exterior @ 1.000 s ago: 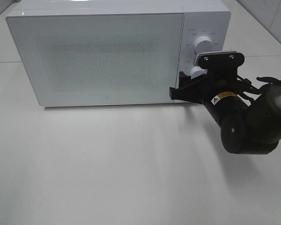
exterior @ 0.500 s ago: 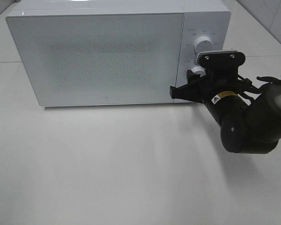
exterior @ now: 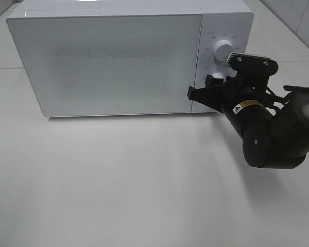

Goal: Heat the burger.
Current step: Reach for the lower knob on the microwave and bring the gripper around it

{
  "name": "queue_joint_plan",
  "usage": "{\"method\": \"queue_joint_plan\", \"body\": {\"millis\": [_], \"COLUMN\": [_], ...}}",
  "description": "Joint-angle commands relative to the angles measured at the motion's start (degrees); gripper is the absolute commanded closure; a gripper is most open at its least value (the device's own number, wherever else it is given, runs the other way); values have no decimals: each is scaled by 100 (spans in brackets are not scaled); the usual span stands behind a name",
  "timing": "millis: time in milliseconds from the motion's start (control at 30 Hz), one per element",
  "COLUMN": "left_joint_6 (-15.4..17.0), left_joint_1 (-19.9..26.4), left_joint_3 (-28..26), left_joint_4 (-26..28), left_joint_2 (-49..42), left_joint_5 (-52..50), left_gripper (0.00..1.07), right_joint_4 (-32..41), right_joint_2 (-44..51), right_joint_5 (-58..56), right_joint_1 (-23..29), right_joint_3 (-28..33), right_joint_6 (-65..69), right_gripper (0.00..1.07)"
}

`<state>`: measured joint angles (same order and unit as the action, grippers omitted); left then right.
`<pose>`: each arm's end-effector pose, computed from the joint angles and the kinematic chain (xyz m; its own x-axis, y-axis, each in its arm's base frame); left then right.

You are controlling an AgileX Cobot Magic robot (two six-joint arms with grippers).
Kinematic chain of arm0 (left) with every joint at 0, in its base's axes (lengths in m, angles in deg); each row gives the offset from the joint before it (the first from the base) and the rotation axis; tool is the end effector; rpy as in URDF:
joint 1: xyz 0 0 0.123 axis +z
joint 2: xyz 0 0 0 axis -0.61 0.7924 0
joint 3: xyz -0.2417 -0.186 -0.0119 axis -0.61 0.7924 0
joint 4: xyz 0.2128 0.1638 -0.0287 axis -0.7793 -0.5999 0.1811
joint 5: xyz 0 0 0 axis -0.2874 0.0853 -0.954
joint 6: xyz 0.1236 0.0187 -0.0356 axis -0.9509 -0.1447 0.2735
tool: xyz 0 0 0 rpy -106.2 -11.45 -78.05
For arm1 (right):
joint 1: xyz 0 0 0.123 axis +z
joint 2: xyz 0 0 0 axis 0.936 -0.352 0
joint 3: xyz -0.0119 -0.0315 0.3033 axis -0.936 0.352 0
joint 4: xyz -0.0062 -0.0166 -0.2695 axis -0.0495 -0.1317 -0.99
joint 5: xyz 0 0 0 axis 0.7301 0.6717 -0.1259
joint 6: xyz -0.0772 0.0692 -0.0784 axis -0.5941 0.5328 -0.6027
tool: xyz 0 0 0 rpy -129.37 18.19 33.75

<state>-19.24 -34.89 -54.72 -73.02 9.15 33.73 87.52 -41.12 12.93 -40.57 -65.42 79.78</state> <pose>0.0211 -0.0048 0.2719 -0.4569 -0.0452 -0.8884 -0.0177 0.9990 -0.0417 0.3640 0.1438 0.1072 -0.1207 0.1666 -0.9786 -0.0894 0.9800 0.1779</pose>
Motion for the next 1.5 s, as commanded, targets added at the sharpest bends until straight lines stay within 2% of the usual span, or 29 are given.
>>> {"method": "queue_joint_plan", "body": {"millis": [33,67,133,167,200,267,300,333,400,433,600,833,1133,1233,1433,1500], "left_joint_6": [0,0,0,0,0,0,0,0,0,0,0,0,0,0,0,0], "left_joint_1": [11,11,11,11,11,11,11,11,11,11,11,11,11,11,11,11], "left_joint_3": [23,23,23,23,23,23,23,23,23,23,23,23,23,23,23,23], "left_joint_4": [-17,-17,-17,-17,-17,-17,-17,-17,-17,-17,-17,-17,-17,-17,-17,-17], "left_joint_2": [-86,-86,-86,-86,-86,-86,-86,-86,-86,-86,-86,-86,-86,-86,-86,-86], "left_joint_5": [-97,-97,-97,-97,-97,-97,-97,-97,-97,-97,-97,-97,-97,-97,-97,-97], "left_gripper": [6,6,6,6,6,6,6,6,6,6,6,6,6,6,6,6], "right_joint_4": [-149,-149,-201,-201,-252,-252,-269,-269,-298,-298,-487,-556,-579,-579,-579,-579], "right_joint_2": [29,29,29,29,29,29,29,29,29,29,29,29,29,29,29,29], "right_joint_5": [751,751,699,699,647,636,619,619,619,619,625,625,607,607,607,607], "right_joint_1": [-23,-23,-23,-23,-23,-23,-23,-23,-23,-23,-23,-23,-23,-17,-17,-17], "right_joint_3": [-57,-57,-57,-57,-57,-57,-57,-57,-57,-57,-57,-57,-57,-57,-57,-57], "right_joint_6": [1988,1988,3283,3283,4102,4463,5397,5397,6474,6474,8302,10010,10422,10422,10422,10422], "right_gripper": [97,97,96,96,96,96,95,95,94,94,93,91,87,82,65,63]}}
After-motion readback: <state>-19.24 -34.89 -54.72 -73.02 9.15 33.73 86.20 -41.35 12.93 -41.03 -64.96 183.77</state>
